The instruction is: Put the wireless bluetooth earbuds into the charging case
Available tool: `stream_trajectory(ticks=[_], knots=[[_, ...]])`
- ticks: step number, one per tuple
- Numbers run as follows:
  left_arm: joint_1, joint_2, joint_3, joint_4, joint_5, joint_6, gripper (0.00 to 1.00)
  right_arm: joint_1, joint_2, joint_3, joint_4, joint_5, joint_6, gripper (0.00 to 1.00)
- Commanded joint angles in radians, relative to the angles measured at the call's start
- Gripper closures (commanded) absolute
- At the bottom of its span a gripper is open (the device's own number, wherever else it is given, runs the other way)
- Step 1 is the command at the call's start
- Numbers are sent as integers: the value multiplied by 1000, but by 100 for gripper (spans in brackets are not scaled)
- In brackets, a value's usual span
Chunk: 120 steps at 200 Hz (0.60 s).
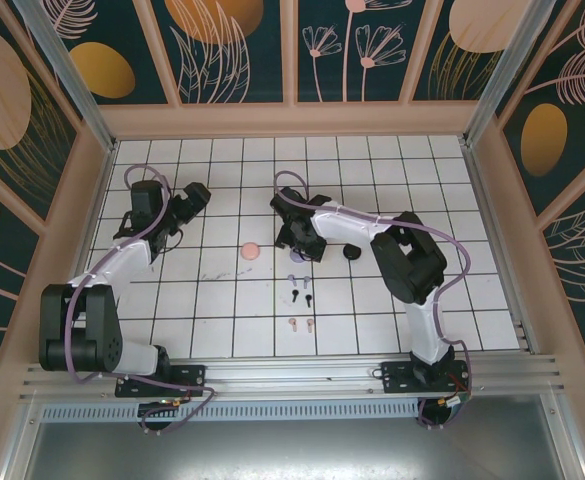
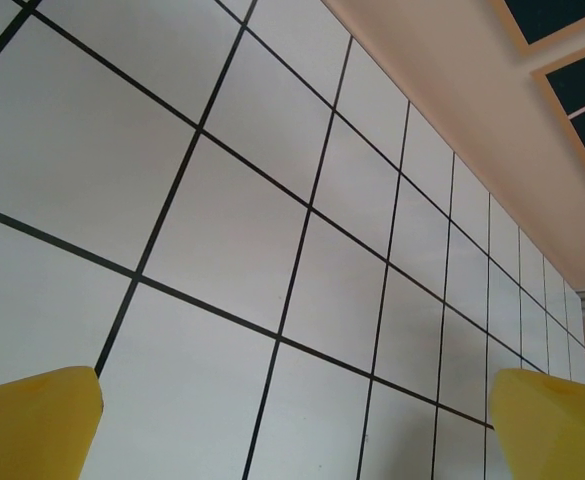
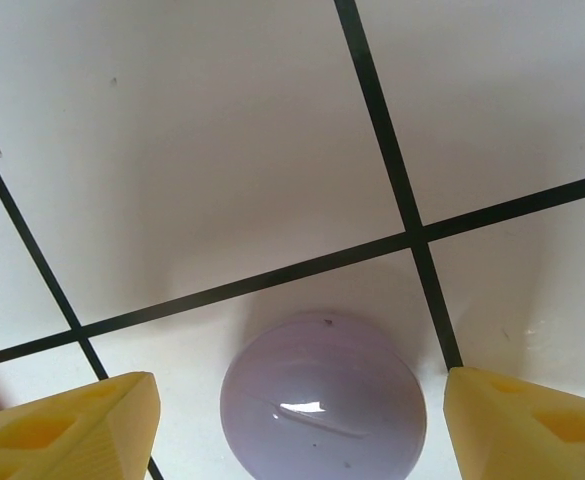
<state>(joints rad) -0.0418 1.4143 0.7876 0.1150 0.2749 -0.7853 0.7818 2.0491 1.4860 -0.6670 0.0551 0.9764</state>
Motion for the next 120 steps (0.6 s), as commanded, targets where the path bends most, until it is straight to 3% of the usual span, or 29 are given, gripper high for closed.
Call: stream_trajectory(ticks=[1,120], knots=[[-11,7,34,-6,-18,27,1,13,32,26,-22,-10,12,26],[-40,-5,43,-23,-36,39,1,31,83,52,-52,36,-5,32]])
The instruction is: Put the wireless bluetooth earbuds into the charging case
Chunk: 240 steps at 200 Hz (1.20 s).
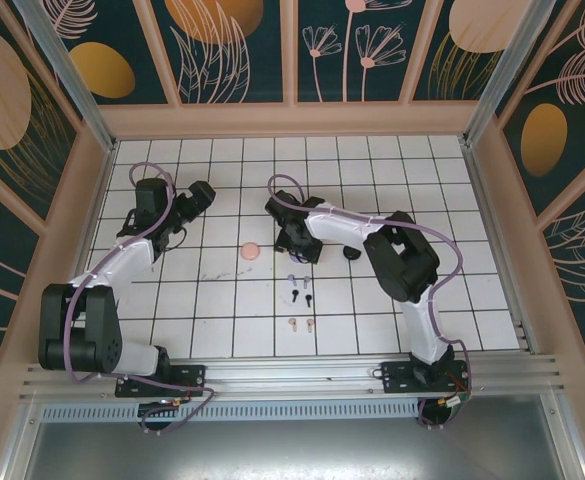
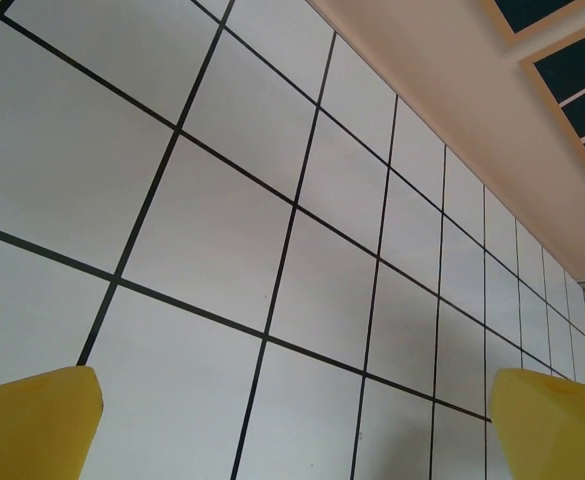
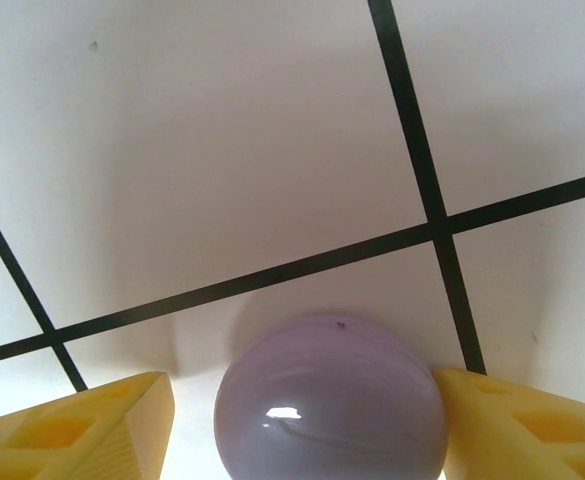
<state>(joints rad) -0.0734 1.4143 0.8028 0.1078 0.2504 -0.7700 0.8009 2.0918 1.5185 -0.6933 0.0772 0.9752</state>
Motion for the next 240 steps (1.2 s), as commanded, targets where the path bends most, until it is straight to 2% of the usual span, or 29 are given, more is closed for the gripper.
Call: stream_trajectory(ticks=[1,24,59,81,125,158,191,240], knots=[[-8,-6,28,-16,-12,23,1,12,41,21,-26,14,-5,32],[-13,-15,41,-34,10,25,1,10,45,29,-32,28,-16,34],[-15,-37,27,-23,94,-10,1,11,44,36,-18,44,-59,46],[-17,-62,-6,13,109,-21,1,14,30,36,9,62,-109,53],[-33,-78,-50,92,116,-26,1,-12,-51,32,40,106,-179,53],[-71,-69,-74,204,135,-43,1,-91,-87,59,93,15,-196,54],[-129,14,-84,350,165,-89,1,-181,-84,119,131,-89,-181,54],[-247,112,-106,552,99,-130,1,-262,-14,241,149,-265,-72,54]])
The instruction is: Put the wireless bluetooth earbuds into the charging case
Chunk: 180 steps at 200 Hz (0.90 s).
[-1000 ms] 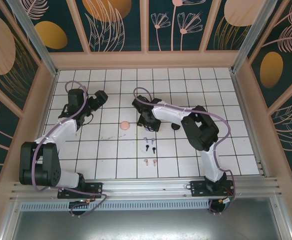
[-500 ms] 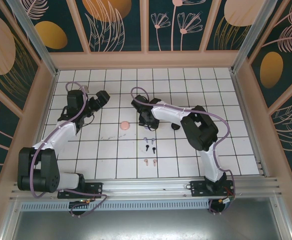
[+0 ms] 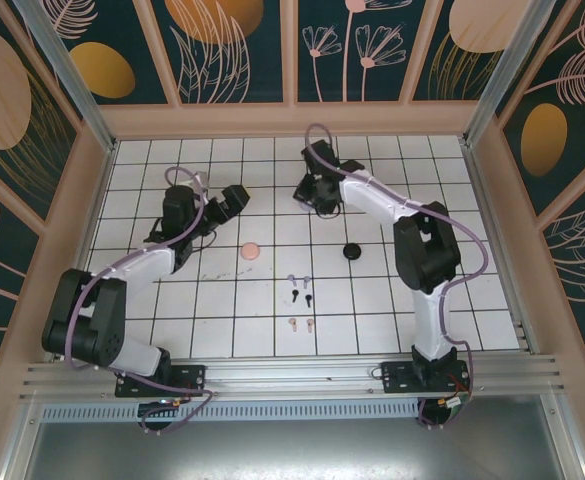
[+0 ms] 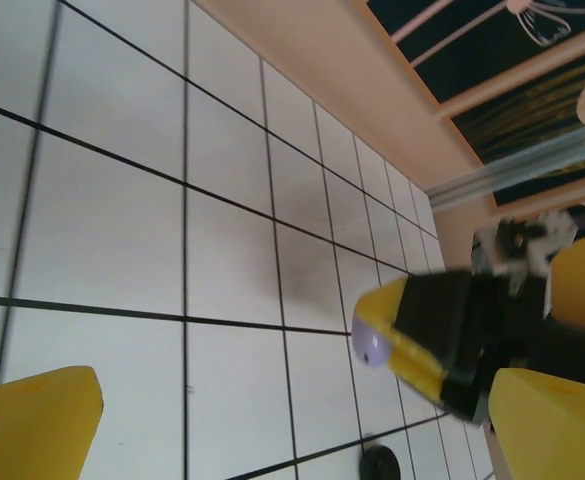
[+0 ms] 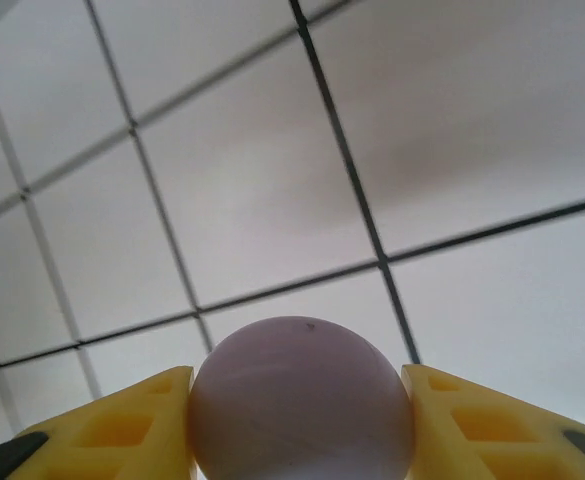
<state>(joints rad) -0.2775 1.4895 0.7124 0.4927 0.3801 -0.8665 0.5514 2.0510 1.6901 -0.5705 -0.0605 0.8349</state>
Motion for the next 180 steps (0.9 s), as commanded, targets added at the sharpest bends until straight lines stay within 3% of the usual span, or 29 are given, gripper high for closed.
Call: stream_trajectory(ticks=[1,25,49,99,153,180], knots=[[-44,38,-16,170,-33,-34,1,-20,29,71,27,-131,71,54],[-86,90,-15,246,-63,-33,3,-48,62,120,35,-196,114,53],[-116,156,13,279,-83,-31,10,-51,86,156,34,-222,141,53],[-174,299,91,351,-116,-30,21,-48,82,149,49,-232,173,53],[-218,443,141,565,-118,-86,38,-47,58,126,55,-237,181,53],[-226,488,162,629,-121,-110,42,-47,51,126,47,-238,175,53]])
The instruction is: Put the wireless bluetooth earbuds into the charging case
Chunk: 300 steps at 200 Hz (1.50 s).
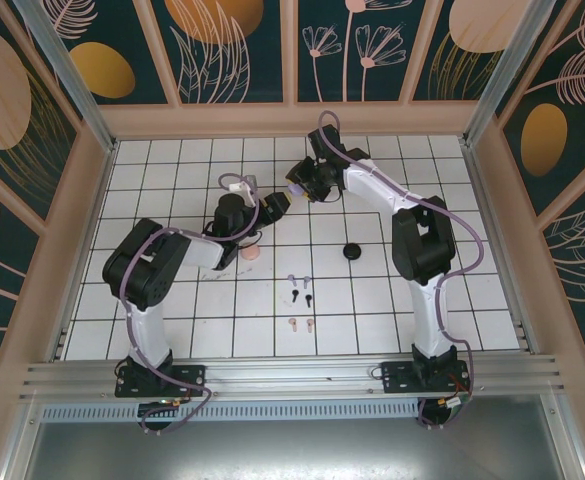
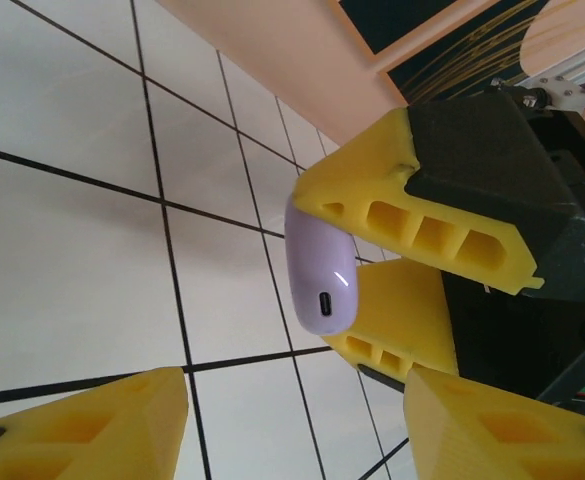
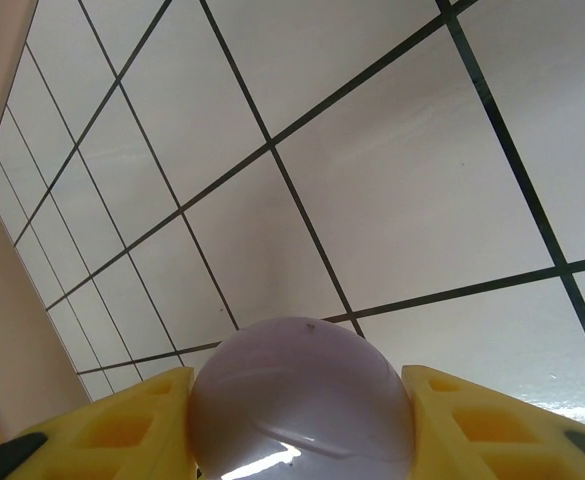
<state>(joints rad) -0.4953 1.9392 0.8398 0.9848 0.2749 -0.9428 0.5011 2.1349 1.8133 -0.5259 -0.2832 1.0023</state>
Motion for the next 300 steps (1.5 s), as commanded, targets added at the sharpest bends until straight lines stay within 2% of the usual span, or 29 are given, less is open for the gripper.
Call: stream_trajectory(ticks=[1,87,143,228,300], knots=[[-9,39,34,139,-17,-34,43,4,-32,4,2,-15,7,53],[-35,105,89,189,-46,-65,46,6,-35,7,-11,-30,-10,54],[-43,129,117,196,-54,-72,54,14,-41,15,-16,-30,-13,54],[-46,159,127,196,-58,-73,55,17,-53,3,-14,-31,-13,54],[-46,175,127,208,-57,-82,70,19,-56,-7,-7,-33,-10,54]])
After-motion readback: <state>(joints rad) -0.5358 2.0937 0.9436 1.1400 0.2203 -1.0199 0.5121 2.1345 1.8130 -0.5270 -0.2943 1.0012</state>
